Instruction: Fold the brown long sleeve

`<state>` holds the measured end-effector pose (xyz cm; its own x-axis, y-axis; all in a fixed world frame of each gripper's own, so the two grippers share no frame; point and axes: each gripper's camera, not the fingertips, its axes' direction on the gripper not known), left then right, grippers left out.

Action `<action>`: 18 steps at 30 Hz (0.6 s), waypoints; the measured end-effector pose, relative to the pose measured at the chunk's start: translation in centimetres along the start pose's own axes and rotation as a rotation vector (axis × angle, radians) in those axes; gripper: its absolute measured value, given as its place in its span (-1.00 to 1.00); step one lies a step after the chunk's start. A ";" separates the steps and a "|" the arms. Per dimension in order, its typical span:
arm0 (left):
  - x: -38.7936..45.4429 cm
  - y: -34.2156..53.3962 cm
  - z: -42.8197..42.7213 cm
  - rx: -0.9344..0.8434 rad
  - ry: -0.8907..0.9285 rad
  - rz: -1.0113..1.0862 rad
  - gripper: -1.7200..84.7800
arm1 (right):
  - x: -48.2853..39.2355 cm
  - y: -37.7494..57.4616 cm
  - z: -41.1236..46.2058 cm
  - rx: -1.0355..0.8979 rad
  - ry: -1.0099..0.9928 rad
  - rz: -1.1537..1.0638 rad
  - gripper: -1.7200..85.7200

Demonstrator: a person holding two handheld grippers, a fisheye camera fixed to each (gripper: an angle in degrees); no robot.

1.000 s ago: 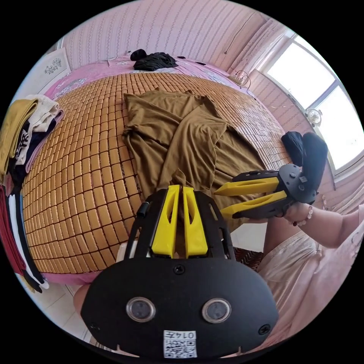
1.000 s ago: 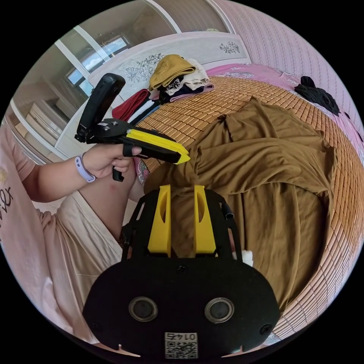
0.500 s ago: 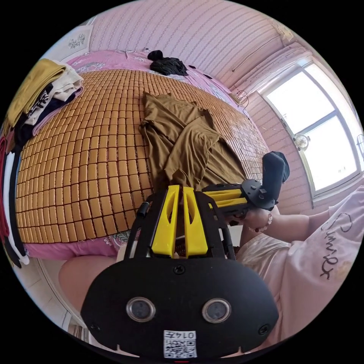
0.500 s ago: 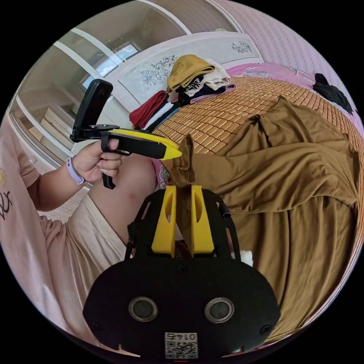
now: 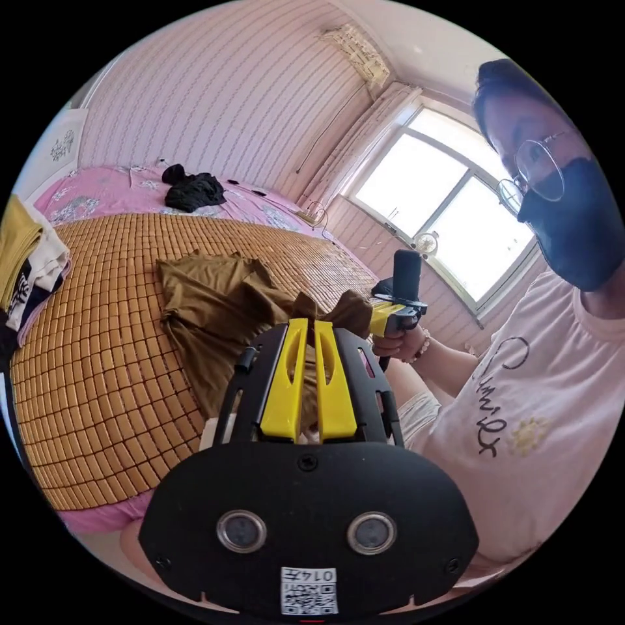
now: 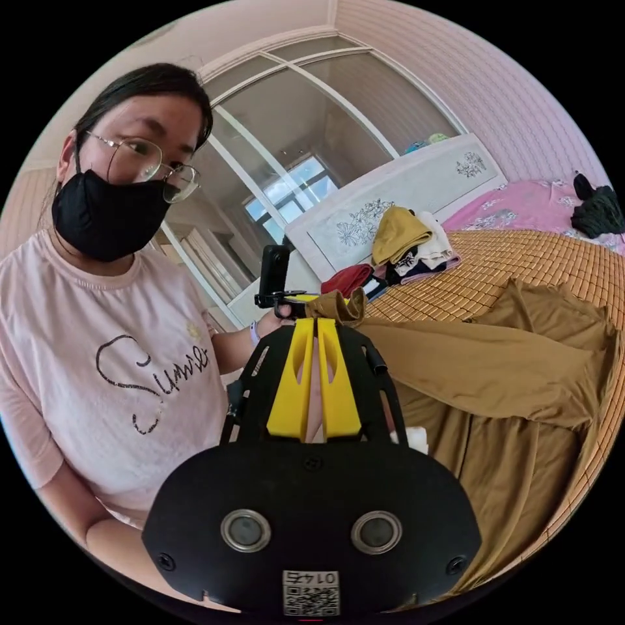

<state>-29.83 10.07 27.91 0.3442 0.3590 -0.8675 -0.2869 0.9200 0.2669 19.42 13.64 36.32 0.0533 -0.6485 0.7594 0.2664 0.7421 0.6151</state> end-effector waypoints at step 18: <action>-3.8 -3.2 11.6 -0.333 -0.167 -0.027 -0.87 | 14.0 2.6 -1.7 -0.438 1.055 0.197 -0.75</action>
<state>-19.88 7.62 35.22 0.4893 0.3811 -0.7844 -0.5412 0.8380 0.0696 22.55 6.20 48.22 0.8521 -0.5007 0.1526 0.4638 0.8573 0.2233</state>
